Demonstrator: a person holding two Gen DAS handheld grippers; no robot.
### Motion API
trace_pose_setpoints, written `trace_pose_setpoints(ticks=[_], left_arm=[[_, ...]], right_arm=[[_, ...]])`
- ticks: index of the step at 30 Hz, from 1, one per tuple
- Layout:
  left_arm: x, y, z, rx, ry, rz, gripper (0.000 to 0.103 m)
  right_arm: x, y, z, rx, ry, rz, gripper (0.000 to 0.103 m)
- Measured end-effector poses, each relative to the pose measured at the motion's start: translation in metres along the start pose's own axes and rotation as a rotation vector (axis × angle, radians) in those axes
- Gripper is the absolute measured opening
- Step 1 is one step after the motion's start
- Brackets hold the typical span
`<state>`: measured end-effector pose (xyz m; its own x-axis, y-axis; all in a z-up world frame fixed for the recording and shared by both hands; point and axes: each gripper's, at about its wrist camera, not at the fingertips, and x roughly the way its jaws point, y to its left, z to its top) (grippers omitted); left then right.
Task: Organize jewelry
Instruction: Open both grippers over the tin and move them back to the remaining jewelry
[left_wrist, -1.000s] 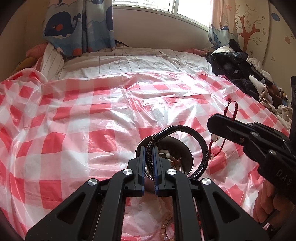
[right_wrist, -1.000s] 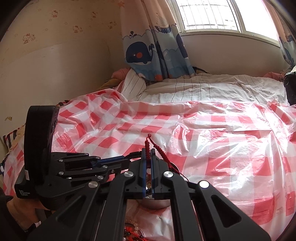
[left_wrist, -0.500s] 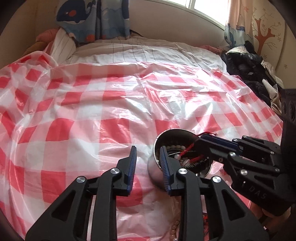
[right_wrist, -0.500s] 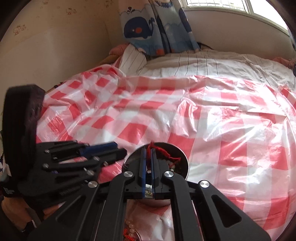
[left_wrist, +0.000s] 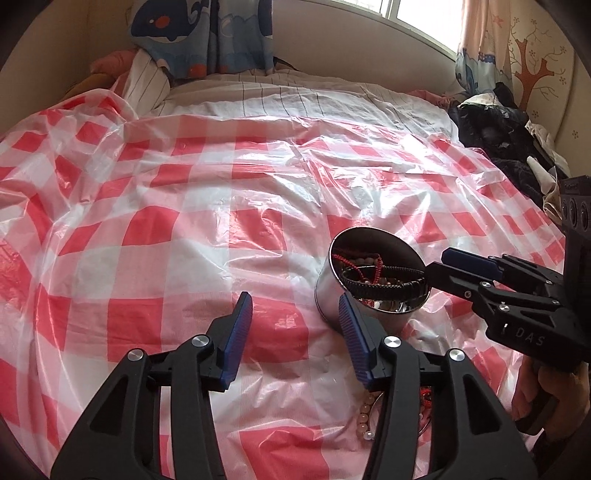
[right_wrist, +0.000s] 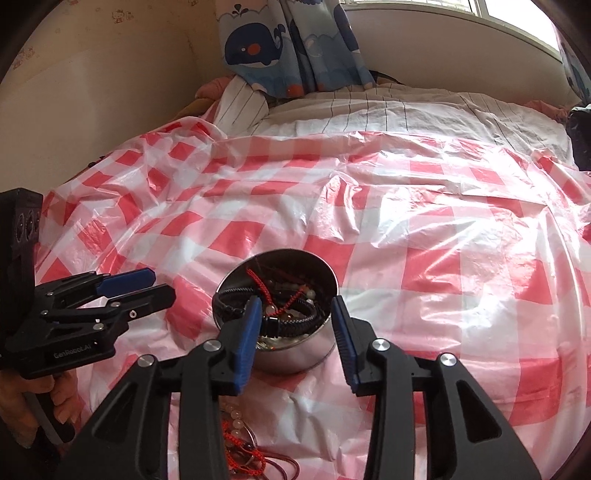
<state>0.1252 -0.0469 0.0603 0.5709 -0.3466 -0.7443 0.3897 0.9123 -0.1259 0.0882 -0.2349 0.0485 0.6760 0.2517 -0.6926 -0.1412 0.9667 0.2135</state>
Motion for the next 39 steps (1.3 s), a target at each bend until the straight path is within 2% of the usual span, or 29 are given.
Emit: trace_pose_setpoints(ticks=[3,5,9,11,14,17,23,29,34,39], left_arm=[[0.001,-0.009,0.004,0.018,-0.025,-0.012,0.05],[0.006,-0.021,0.008,0.054,-0.047,-0.009,0.051],[0.027,-0.044,0.009,0.133,-0.012,0.042,0.051],[0.04,-0.046,0.005,0.139,0.024,0.073,0.051],[0.047,-0.046,0.003,0.143,0.034,0.105,0.051],[0.038,-0.05,0.005,0.167,0.006,0.126,0.051],[0.013,-0.051,0.004,0.148,-0.053,0.08,0.051],[-0.003,-0.046,-0.02,0.146,-0.034,0.098,0.056],[-0.026,-0.052,-0.041,0.15,-0.048,0.117,0.069],[-0.046,-0.066,-0.057,0.195,-0.062,0.132,0.075]], right_arm=[[-0.007,0.002,-0.006,-0.007,0.001,-0.032,0.054],[-0.013,-0.001,-0.012,0.009,0.01,-0.047,0.055],[-0.022,-0.012,-0.02,0.058,0.014,-0.057,0.057],[-0.026,-0.016,-0.019,0.069,0.005,-0.057,0.057],[-0.03,-0.017,-0.018,0.075,-0.003,-0.054,0.063],[-0.031,-0.017,-0.018,0.08,0.001,-0.056,0.063],[-0.032,-0.018,-0.017,0.082,0.004,-0.055,0.065],[-0.045,-0.002,-0.028,0.048,-0.01,-0.045,0.067],[-0.06,0.005,-0.067,0.046,0.021,-0.053,0.07],[-0.074,0.008,-0.077,0.049,0.004,-0.058,0.07]])
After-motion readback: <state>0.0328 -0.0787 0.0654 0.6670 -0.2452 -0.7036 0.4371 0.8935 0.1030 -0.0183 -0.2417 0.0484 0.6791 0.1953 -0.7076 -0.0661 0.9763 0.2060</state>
